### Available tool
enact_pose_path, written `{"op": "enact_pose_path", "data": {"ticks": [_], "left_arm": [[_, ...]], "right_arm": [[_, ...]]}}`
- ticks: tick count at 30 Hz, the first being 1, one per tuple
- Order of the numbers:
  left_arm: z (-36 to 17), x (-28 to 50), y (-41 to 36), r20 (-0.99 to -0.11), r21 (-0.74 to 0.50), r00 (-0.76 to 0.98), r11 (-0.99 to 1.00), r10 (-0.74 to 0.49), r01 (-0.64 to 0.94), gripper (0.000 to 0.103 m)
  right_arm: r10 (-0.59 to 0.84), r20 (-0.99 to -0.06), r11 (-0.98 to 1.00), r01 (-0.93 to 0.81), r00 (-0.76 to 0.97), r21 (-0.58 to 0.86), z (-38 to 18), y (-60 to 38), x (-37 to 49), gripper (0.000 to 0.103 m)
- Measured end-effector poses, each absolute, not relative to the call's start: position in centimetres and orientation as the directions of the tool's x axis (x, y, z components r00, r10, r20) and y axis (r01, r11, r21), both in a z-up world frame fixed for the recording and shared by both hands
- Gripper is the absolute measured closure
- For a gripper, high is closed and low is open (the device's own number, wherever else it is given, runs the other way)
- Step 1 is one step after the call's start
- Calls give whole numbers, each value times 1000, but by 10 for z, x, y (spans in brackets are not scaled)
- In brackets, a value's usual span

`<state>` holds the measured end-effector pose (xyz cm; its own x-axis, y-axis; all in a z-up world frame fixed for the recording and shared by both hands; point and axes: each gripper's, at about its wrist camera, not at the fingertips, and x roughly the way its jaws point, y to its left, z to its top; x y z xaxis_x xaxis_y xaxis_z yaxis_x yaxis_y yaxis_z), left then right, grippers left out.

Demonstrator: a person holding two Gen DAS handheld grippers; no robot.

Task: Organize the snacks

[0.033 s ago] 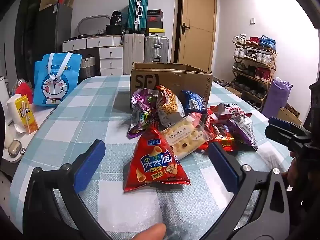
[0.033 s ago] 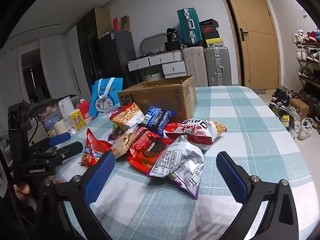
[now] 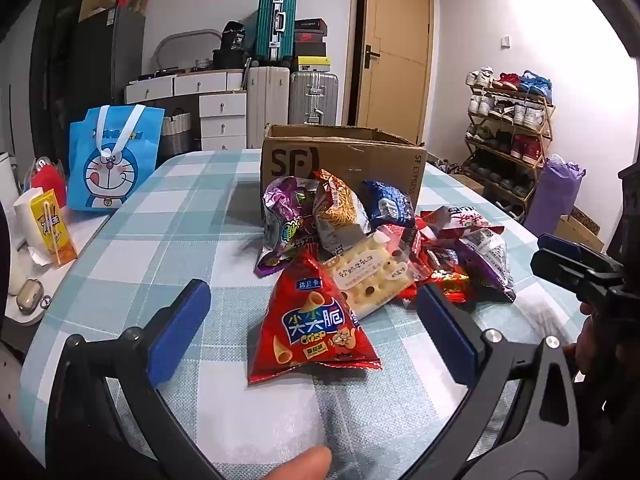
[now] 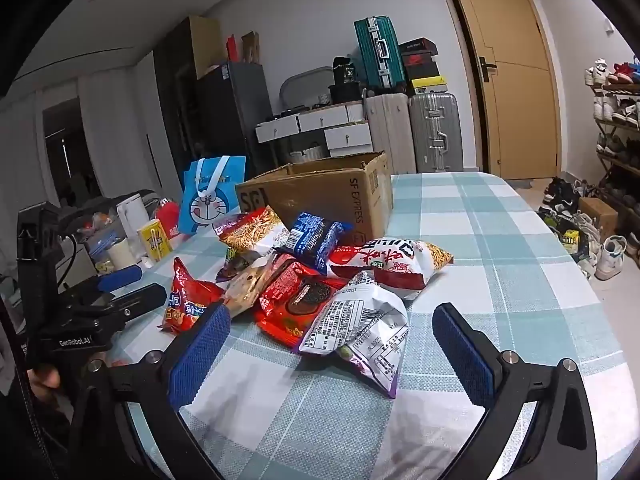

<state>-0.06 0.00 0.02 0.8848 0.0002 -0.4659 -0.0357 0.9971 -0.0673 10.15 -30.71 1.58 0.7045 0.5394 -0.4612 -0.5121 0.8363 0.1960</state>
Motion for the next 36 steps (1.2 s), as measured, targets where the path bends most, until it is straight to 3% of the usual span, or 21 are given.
{"op": "enact_pose_path", "data": {"ticks": [1, 36], "left_arm": [[0, -1, 0, -466, -67, 885, 997, 1, -37, 0], [-5, 3, 4, -480, -69, 877, 997, 1, -39, 0]], "right_arm": [[554, -421, 830, -518, 718, 208, 16, -309, 100, 0], [560, -440, 826, -519, 702, 222, 13, -308, 102, 0]]}}
